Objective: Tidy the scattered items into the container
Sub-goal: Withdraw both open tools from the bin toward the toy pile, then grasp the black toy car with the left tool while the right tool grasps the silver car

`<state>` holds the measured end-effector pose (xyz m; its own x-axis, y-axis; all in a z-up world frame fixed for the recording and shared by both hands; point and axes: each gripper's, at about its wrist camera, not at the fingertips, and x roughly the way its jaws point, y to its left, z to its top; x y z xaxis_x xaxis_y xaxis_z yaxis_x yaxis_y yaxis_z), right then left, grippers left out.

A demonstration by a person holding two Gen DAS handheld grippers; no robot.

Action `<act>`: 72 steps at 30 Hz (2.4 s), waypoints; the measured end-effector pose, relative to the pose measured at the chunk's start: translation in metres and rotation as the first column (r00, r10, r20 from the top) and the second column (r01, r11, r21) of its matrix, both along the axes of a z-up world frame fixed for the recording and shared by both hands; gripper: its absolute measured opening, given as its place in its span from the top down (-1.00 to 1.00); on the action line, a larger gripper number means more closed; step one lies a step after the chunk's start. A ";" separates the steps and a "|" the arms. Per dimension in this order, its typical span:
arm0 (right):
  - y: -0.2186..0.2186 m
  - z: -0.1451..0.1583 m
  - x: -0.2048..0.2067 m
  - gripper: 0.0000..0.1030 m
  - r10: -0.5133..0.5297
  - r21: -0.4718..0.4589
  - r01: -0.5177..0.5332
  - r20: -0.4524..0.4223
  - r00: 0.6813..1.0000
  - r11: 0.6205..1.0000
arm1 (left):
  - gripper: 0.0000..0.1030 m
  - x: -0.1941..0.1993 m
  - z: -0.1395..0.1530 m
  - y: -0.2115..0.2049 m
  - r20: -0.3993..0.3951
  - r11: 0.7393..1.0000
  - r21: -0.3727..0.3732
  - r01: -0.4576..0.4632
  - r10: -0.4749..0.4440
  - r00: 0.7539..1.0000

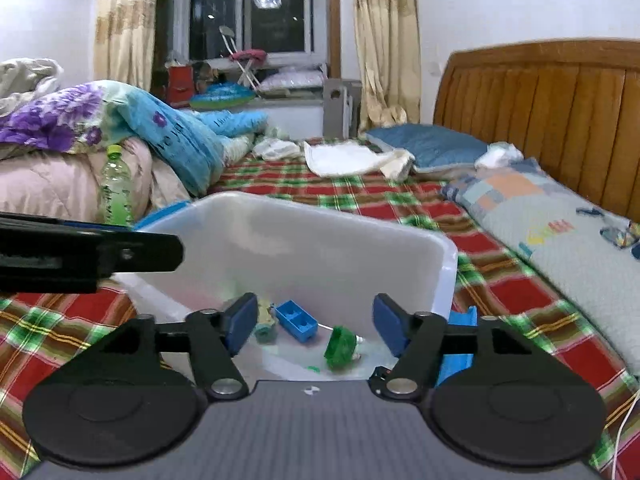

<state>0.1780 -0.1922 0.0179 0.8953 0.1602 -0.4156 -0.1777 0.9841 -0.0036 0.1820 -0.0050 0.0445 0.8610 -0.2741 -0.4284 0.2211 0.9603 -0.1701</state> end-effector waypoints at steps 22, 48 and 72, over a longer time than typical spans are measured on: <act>0.029 -0.089 -0.110 -0.37 0.106 -0.061 -0.114 -0.123 0.987 0.992 | -0.32 -0.086 -0.126 0.022 -0.172 0.974 0.170 0.149 -0.119 0.978; 0.061 -0.113 -0.074 -0.38 0.074 0.031 -0.069 -0.185 0.980 0.997 | 0.31 -0.095 -0.143 0.039 -0.204 0.977 0.174 0.125 -0.088 0.975; 0.037 -0.105 -0.104 -0.35 0.175 -0.113 -0.201 -0.210 0.962 0.973 | 0.32 -0.102 -0.142 0.024 -0.226 0.985 0.129 0.112 -0.081 0.971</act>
<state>0.0739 -0.1555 -0.0872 0.7523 0.2497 -0.6097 -0.3697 0.9260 -0.0770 0.0804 0.0194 -0.0977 0.7139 -0.2754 -0.6437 0.2865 0.9538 -0.0904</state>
